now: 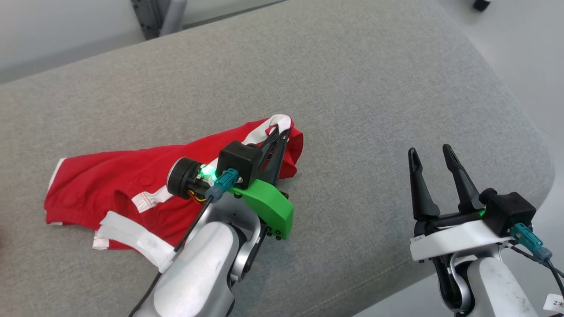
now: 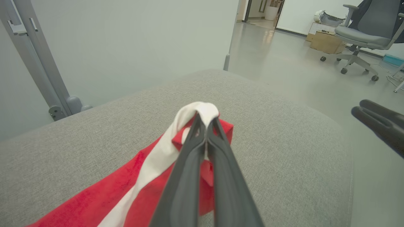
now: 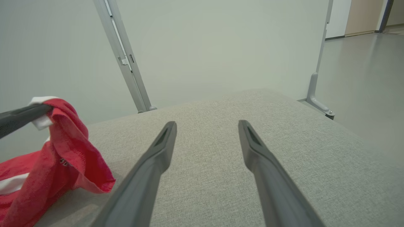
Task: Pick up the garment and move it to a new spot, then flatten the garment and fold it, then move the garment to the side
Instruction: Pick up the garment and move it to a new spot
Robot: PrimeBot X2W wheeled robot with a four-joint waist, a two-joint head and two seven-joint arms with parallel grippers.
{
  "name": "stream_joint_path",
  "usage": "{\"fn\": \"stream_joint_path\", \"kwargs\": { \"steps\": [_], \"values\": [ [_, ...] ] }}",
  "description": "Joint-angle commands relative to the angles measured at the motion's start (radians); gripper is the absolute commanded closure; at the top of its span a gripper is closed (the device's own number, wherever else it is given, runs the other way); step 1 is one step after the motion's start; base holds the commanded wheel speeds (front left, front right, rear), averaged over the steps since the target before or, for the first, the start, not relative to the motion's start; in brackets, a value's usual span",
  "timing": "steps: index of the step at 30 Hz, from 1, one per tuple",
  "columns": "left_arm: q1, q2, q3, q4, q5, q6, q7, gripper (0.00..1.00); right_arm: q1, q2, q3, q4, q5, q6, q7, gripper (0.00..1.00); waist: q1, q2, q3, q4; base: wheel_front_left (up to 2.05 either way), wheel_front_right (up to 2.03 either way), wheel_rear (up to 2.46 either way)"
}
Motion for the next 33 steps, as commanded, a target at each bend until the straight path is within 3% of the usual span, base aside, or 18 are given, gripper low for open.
{"fn": "stream_joint_path", "kwargs": {
  "steps": [1,2,3,4,9,15,24,33],
  "values": [
    [-0.028,0.004,-0.003,0.047,-0.006,0.001,-0.008,1.0,-0.021,0.002,0.0,0.004,0.009,0.0,-0.009,0.0,0.0,0.0,0.107,-0.088,0.0,0.0,0.0],
    [-0.037,0.003,-0.004,0.075,-0.015,0.003,-0.019,0.63,-0.024,0.002,0.0,0.006,0.011,0.0,-0.008,0.0,0.0,0.0,0.114,-0.087,0.0,0.0,0.0],
    [-0.042,0.002,-0.01,0.098,-0.018,0.002,-0.029,0.17,-0.027,0.002,-0.002,0.008,0.011,0.0,-0.009,0.0,0.0,0.0,0.119,-0.084,0.0,0.0,0.0],
    [-0.045,0.001,-0.019,0.119,-0.021,-0.001,-0.041,0.0,-0.031,0.002,-0.005,0.011,0.012,0.0,-0.01,0.0,0.0,0.0,0.121,-0.078,0.0,0.0,0.0],
    [-0.054,0.0,-0.07,0.171,-0.017,-0.014,-0.099,0.0,-0.046,0.002,-0.019,0.007,0.0,0.0,-0.011,0.0,0.0,0.0,0.12,-0.026,0.0,0.0,0.0],
    [-0.013,-0.001,-0.084,0.158,-0.026,0.015,-0.187,0.0,-0.042,0.001,-0.041,0.009,-0.033,0.0,-0.011,0.0,0.0,0.0,0.073,0.063,0.0,0.0,0.0],
    [0.059,0.041,0.048,0.089,-0.09,0.094,-0.281,0.0,-0.011,0.0,-0.068,0.02,-0.082,0.0,-0.01,0.0,0.0,0.0,-0.013,0.204,0.0,0.0,0.0],
    [0.165,0.132,0.172,0.034,-0.142,0.147,-0.304,0.0,0.019,0.0,-0.081,0.007,-0.112,0.0,0.02,0.0,0.0,0.0,-0.077,0.288,0.0,0.0,0.0]
  ]
}}
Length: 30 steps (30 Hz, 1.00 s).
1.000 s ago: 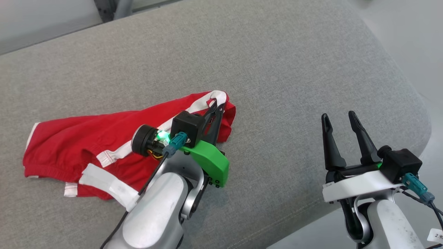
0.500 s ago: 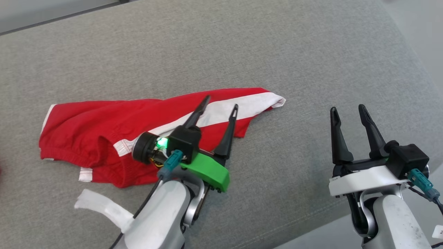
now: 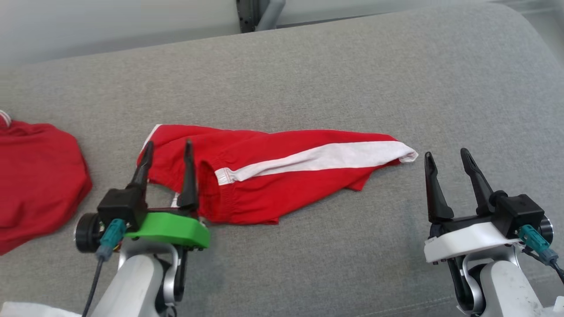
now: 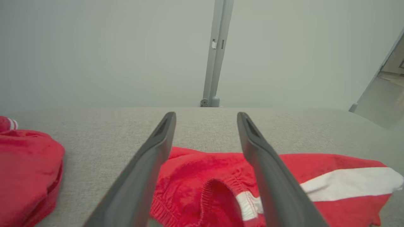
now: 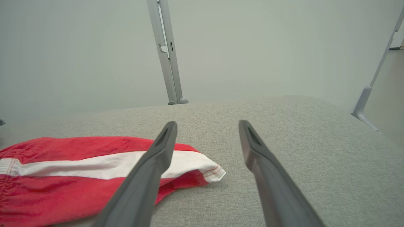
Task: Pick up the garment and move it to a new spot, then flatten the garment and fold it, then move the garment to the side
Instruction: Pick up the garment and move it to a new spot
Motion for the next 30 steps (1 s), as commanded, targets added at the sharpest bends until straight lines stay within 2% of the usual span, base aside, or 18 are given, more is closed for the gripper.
{"fn": "stream_joint_path", "kwargs": {
  "steps": [1,5,11,16,20,30],
  "values": [
    [0.024,0.015,0.013,-0.006,-0.008,0.011,-0.005,0.0,0.015,-0.003,-0.002,-0.006,-0.007,0.0,0.006,0.0,-0.0001,0.0,-0.067,0.069,0.0,0.0,0.0],
    [0.076,0.063,0.056,-0.033,-0.022,0.024,-0.009,0.0,0.034,-0.003,-0.006,-0.014,-0.017,0.0,0.02,0.0,-0.0001,0.0,-0.09,0.095,0.0,0.0,0.0],
    [0.147,0.126,0.108,-0.086,-0.036,0.022,-0.015,0.0,0.057,-0.006,-0.008,-0.029,-0.023,0.0,0.038,0.0,-0.0001,0.0,-0.119,0.119,0.0,0.0,0.0],
    [0.212,0.161,0.125,-0.128,-0.054,-0.009,-0.021,0.0,0.077,-0.012,-0.002,-0.032,-0.024,0.0,0.05,0.0,-0.0001,0.0,-0.15,0.125,0.0,0.0,0.0],
    [0.265,0.179,0.12,-0.158,-0.048,-0.02,-0.021,0.0,0.098,-0.019,0.0,-0.032,-0.021,0.0,0.057,0.0,-0.0001,0.0,-0.176,0.123,0.0,0.0,0.0],
    [0.352,0.201,0.106,-0.229,-0.041,0.009,0.005,0.0,0.158,-0.02,-0.02,-0.053,-0.018,0.0,0.073,0.0,-0.0001,0.0,-0.219,0.122,0.0,0.0,0.0]
  ]
}}
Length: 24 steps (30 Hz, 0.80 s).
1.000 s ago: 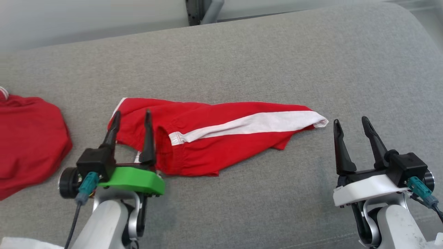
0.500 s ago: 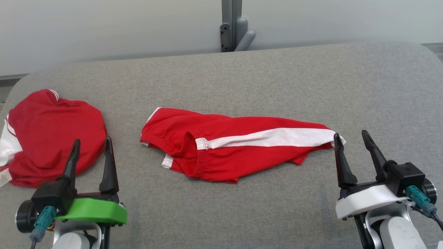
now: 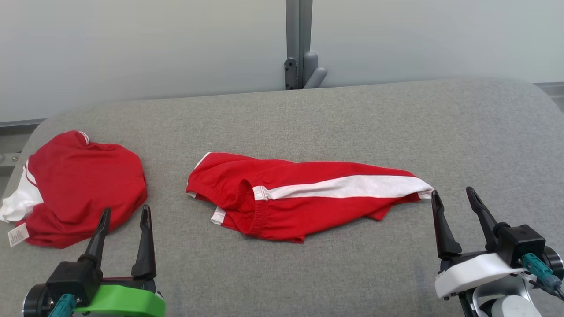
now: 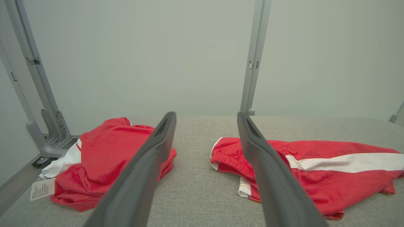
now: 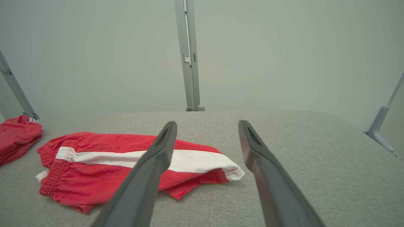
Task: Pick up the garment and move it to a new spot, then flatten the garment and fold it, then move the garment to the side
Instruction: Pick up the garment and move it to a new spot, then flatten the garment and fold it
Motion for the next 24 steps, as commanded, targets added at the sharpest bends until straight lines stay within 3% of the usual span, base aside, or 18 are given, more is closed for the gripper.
{"fn": "stream_joint_path", "kwargs": {
  "steps": [1,24],
  "values": [
    [0.016,0.011,0.003,-0.004,-0.001,0.006,0.005,0.0,0.015,-0.001,-0.006,-0.007,0.002,0.0,0.005,0.0,0.0,0.0,-0.004,-0.001,0.0,0.0,0.0],
    [0.028,0.033,0.0,-0.012,-0.019,0.021,0.042,0.0,0.022,0.01,-0.016,-0.023,0.0,0.0,0.013,0.0,0.0,0.0,-0.015,-0.008,0.0,0.0,0.0]
  ]
}}
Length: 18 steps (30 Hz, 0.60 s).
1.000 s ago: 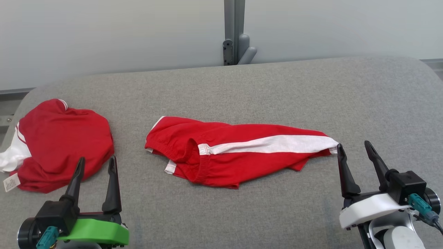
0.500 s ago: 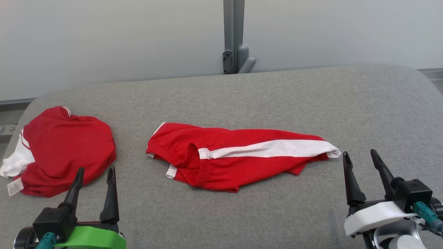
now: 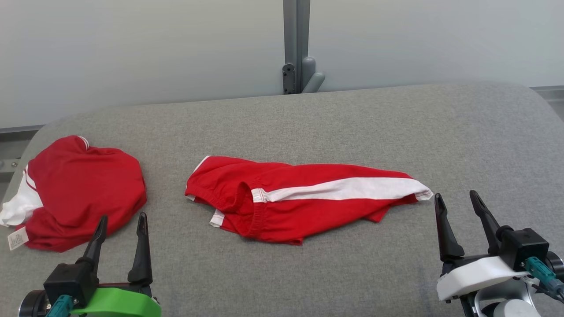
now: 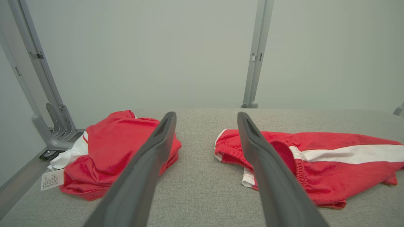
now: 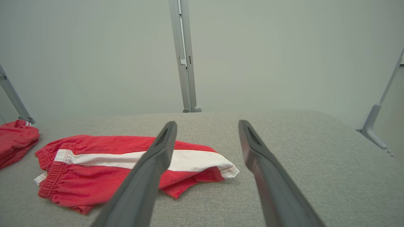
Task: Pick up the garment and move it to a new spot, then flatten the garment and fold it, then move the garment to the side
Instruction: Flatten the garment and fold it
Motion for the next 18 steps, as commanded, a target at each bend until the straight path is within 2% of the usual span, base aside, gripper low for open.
{"fn": "stream_joint_path", "kwargs": {
  "steps": [1,8,18],
  "values": [
    [0.003,0.007,0.0,0.001,-0.006,0.004,0.001,0.0,-0.002,0.0,0.0,-0.004,0.0,0.0,0.003,0.0,0.0,0.0,0.002,-0.002,0.0,0.0,0.0],
    [-0.041,-0.009,-0.028,0.004,-0.003,-0.014,0.012,0.0,-0.005,0.001,-0.002,-0.001,0.0,0.0,0.005,0.0,0.0,0.0,0.013,-0.004,0.0,0.0,0.0],
    [-0.242,-0.076,-0.149,0.105,-0.042,-0.117,0.178,0.0,-0.057,0.001,0.037,-0.006,0.001,0.0,0.006,0.0,0.0,0.0,0.116,-0.045,0.0,0.0,0.0]
  ]
}}
